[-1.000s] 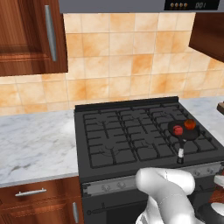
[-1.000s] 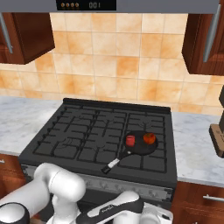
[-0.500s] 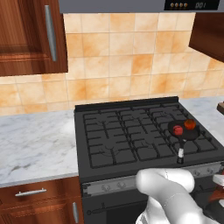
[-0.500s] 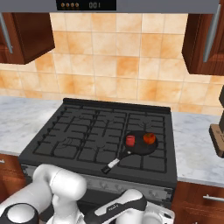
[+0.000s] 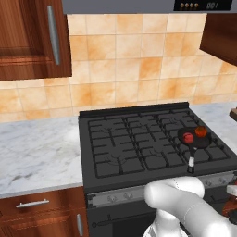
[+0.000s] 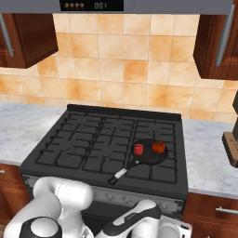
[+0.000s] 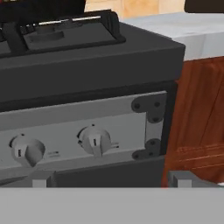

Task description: Put the tomato and bell pepper in the pan. Then turn on the front right burner and set the heat to medium.

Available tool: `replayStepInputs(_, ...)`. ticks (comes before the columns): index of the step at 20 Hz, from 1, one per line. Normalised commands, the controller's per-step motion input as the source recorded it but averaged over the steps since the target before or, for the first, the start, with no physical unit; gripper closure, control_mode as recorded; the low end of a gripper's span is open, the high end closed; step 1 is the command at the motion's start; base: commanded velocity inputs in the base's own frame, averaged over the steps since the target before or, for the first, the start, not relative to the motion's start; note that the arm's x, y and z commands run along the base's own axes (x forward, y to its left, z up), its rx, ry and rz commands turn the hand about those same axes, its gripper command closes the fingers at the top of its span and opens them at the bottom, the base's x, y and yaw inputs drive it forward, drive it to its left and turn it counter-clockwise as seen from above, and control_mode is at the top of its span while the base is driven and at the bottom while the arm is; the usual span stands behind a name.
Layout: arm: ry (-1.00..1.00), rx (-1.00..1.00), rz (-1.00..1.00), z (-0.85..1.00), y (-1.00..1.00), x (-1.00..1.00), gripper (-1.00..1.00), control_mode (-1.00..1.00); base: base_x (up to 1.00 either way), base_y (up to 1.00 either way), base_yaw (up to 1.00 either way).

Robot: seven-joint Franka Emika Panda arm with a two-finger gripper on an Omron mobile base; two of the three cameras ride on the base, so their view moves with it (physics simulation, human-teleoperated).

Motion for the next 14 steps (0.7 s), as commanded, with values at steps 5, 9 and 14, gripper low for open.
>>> replayStepInputs(5,0.00,-0.18,0.03,-0.01,0.00,0.04,-1.00,-1.00,0.00,0.00,0.00)
replayStepInputs(9,0.00,-0.01,0.00,-0.06,0.23,0.00,-1.00,-1.00,0.00,0.00,0.00)
replayStepInputs(14,0.00,0.00,0.00,-0.10,0.16,0.03,-1.00,-1.00,0.00,0.00,0.00)
